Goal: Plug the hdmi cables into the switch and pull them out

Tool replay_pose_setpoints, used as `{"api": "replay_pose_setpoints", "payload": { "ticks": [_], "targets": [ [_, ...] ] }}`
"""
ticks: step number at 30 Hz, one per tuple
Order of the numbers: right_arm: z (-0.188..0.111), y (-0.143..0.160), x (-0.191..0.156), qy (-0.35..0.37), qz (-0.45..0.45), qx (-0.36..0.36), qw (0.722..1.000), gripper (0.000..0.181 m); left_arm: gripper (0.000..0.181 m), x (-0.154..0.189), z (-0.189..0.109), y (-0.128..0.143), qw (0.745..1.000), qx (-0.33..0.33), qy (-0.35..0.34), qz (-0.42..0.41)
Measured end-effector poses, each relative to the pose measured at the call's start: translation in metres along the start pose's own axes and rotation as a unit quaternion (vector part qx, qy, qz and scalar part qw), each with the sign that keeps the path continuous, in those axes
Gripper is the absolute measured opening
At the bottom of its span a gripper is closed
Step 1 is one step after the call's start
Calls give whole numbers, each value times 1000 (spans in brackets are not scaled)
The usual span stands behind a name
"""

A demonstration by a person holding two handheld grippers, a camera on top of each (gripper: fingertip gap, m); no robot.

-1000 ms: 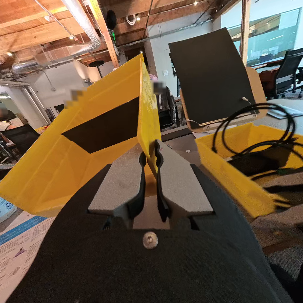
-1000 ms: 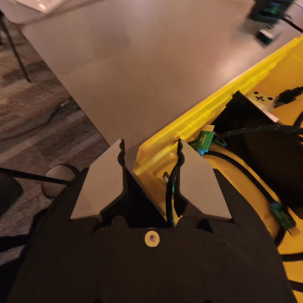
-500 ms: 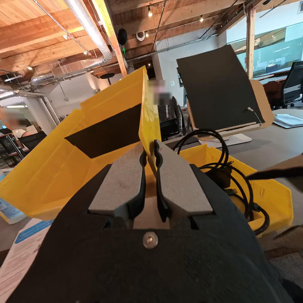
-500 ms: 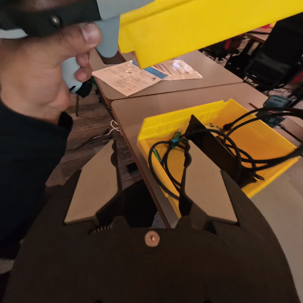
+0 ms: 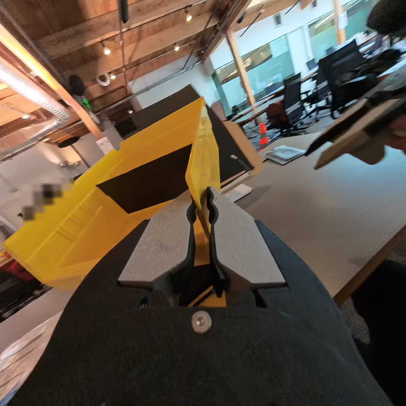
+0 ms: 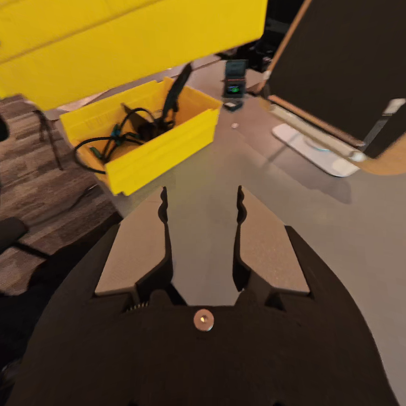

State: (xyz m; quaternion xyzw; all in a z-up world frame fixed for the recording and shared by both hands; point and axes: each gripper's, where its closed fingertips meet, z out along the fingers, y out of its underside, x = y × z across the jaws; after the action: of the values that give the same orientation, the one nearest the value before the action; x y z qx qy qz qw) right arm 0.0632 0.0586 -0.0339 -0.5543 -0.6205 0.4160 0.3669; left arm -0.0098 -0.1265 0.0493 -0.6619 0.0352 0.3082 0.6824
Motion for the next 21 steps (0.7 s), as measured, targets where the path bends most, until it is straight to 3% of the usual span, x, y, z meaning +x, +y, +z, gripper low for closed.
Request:
{"api": "replay_pose_setpoints", "payload": {
  "ticks": [4,9,13,16,18,19,21],
  "targets": [
    [-31,15,55,84,6,-15,996,61,3,71,37,-5,998,13,55,8],
    [-54,36,93,130,25,-47,990,67,4,165,68,14,992,8,126,-12],
    [-61,35,95,115,31,-33,992,65,5,222,93,50,983,-32,179,-22],
    [-60,36,92,115,27,-39,992,65,4,265,111,95,963,-116,243,-28],
    [-57,35,82,107,13,-45,993,67,8,277,112,112,953,-157,251,-62],
    [-55,34,75,100,2,-47,994,68,25,279,107,116,946,-176,263,-68],
    [-50,30,57,77,-22,-47,996,69,35,264,98,108,949,-160,258,-83]
  ]
}}
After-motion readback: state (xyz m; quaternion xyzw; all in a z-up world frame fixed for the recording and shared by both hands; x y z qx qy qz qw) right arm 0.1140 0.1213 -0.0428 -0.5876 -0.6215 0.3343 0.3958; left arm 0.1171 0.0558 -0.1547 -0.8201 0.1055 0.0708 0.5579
